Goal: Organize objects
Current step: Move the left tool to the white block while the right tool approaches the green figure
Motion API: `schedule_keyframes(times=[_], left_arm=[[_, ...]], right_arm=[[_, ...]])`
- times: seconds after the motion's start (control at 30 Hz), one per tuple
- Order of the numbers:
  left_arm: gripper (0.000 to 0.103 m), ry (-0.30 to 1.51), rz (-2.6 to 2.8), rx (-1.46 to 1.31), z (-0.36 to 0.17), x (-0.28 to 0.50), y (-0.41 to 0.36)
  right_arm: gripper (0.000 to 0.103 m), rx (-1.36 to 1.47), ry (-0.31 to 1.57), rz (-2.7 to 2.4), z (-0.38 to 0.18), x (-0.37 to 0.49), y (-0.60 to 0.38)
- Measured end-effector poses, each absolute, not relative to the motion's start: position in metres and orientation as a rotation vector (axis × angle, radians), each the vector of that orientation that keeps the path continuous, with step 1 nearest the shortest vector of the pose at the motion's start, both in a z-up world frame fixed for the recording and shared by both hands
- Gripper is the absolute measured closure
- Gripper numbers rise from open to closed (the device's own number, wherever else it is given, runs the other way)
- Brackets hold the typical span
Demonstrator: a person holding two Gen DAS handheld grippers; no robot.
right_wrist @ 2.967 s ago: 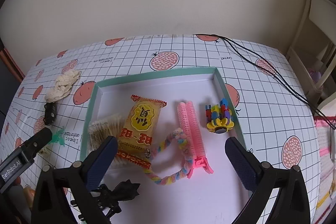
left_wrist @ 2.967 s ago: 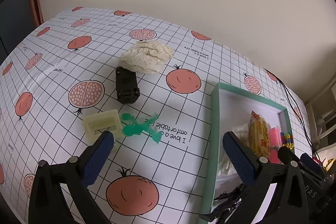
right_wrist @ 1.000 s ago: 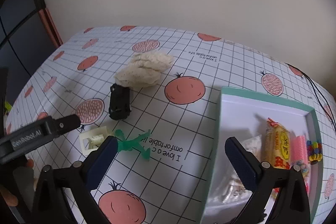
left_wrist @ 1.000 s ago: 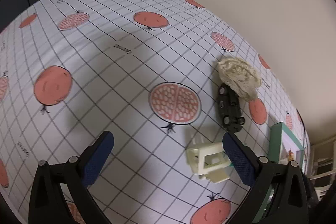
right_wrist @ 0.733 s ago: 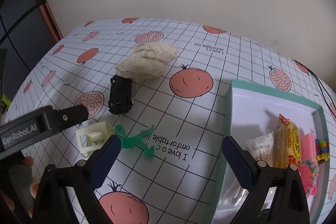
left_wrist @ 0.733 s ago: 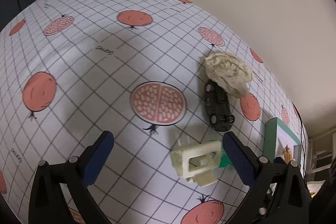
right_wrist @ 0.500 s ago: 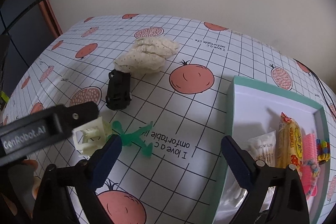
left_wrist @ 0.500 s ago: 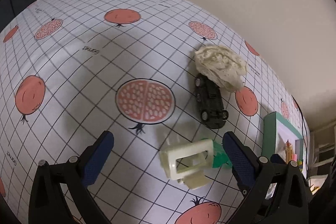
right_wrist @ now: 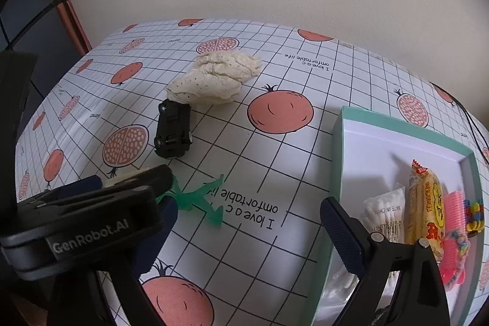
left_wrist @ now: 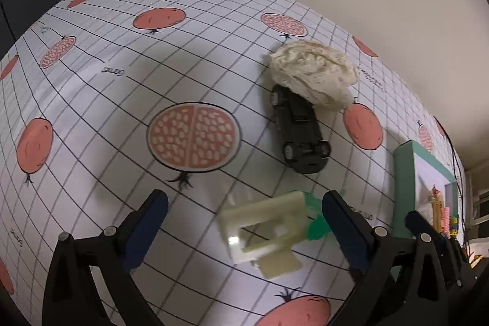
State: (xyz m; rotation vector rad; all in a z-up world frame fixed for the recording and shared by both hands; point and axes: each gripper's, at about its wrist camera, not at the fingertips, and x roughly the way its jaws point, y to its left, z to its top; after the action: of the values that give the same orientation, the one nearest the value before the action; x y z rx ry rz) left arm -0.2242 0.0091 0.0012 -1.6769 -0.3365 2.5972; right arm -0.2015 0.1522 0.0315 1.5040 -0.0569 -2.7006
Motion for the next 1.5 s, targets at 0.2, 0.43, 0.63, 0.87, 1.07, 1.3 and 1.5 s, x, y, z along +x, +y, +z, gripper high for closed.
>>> schedule_keyframes(times=[0.2,0.43,0.63,0.87,1.07,1.3,1.5], left_arm=[[0.002,-0.334,2.621,-1.702,-0.003,-0.222,-0.006],[0.002,-0.305,2.636,-1.734,-0.004,-0.217,-0.015],[0.002,-0.330,2.643,-1.781,-0.004,-0.212,-0.027],[0.002,-0.394,2.611,-1.829,-0.002,-0.210,-0.035],[0.003,-0.436,2.578,-1.860,0.000,-0.205,-0.037],[0.018,-0.451,2.558,-1.876,0.005,-0.201,-0.037],[0.031,-0.415,2.566,-1.887,0.009,-0.198,-0.037]], right_arm=[[0.007,1.512,-0.051,-2.697,0.029,-0.202,0.151],[0.007,1.517,-0.030,-2.684,0.026,-0.206,0.144],[0.008,1.518,-0.023,-2.671,0.023,-0.210,0.137],[0.010,1.521,-0.013,-2.655,0.020,-0.212,0.130],[0.017,1.519,-0.036,-2.642,0.020,-0.213,0.125],[0.032,1.510,-0.043,-2.604,0.021,-0.212,0.119],[0.055,1.492,-0.046,-2.561,0.023,-0.210,0.112]])
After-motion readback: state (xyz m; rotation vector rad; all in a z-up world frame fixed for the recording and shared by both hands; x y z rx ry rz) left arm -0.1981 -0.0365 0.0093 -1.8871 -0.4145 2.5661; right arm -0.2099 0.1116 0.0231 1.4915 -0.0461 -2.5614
